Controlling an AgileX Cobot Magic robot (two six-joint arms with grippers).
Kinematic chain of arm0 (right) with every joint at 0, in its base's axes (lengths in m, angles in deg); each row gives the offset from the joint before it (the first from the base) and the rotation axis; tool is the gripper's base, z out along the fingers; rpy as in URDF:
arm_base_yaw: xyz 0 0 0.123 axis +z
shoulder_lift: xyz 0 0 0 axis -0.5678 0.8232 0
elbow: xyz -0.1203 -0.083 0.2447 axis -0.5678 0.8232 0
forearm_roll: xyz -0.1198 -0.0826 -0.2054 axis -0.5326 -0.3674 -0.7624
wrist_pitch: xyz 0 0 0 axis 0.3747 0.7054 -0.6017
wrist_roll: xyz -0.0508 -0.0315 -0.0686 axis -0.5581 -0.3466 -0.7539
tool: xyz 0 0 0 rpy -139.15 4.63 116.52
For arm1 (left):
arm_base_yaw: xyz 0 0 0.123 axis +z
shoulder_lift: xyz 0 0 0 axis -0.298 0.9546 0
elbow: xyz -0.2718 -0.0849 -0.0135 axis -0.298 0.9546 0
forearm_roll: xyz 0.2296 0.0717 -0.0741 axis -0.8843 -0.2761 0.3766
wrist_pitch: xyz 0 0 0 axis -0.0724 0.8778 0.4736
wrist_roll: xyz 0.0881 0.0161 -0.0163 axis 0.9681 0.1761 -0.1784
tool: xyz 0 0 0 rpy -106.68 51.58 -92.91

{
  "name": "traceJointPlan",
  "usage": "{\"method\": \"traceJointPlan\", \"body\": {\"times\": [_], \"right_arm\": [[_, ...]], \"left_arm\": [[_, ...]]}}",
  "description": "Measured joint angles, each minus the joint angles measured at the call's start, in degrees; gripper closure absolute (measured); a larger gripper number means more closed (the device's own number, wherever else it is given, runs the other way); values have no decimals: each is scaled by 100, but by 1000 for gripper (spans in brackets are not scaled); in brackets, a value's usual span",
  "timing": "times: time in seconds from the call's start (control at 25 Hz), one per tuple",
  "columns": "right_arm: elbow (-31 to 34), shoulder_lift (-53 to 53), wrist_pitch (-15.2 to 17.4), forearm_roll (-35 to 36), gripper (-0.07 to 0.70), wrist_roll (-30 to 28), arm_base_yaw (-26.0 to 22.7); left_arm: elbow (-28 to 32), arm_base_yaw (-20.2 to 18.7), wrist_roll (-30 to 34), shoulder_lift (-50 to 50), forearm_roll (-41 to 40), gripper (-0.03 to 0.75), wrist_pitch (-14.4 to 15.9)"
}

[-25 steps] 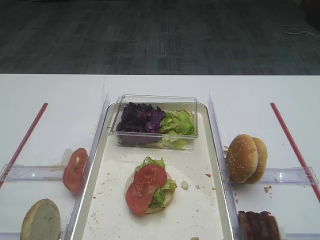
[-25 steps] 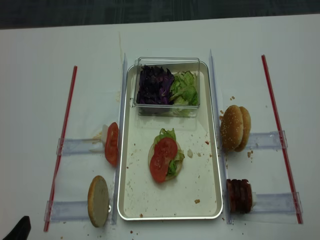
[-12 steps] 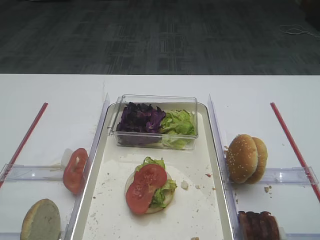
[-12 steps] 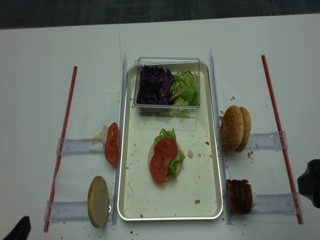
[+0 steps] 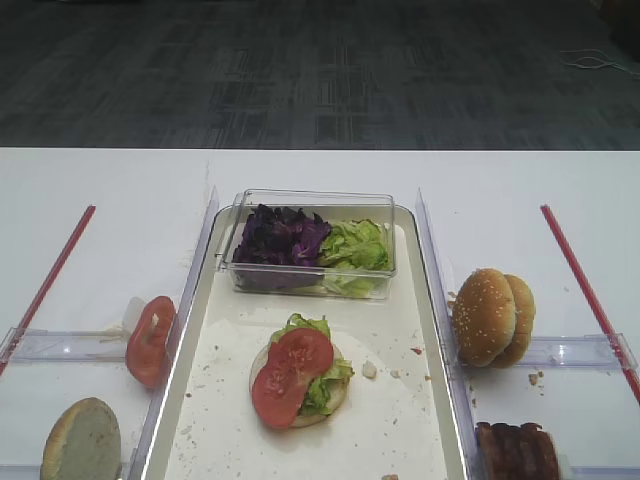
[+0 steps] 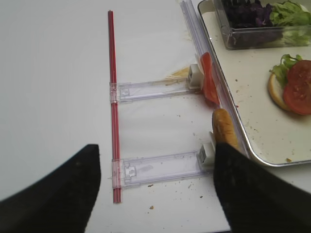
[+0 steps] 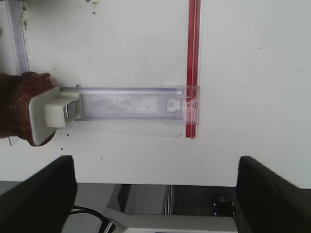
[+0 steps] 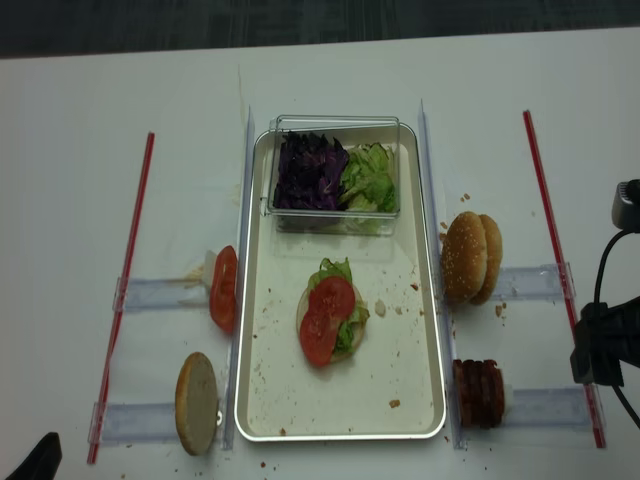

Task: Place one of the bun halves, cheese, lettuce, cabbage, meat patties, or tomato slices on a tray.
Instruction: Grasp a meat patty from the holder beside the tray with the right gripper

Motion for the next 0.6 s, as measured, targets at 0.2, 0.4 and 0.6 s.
{"method": "traceJointPlan", "body": {"times": [0.2,0.4,0.6], "right_arm": [[0,0,-57,26,-58,119,0],[0,0,70,28,-58,84,0],[0,0,171,64,-58,84,0]], "left_arm": [[0,0,0,0,0,225,0],[0,0,0,0,0,225,0],[0,0,0,0,0,225,0]]}}
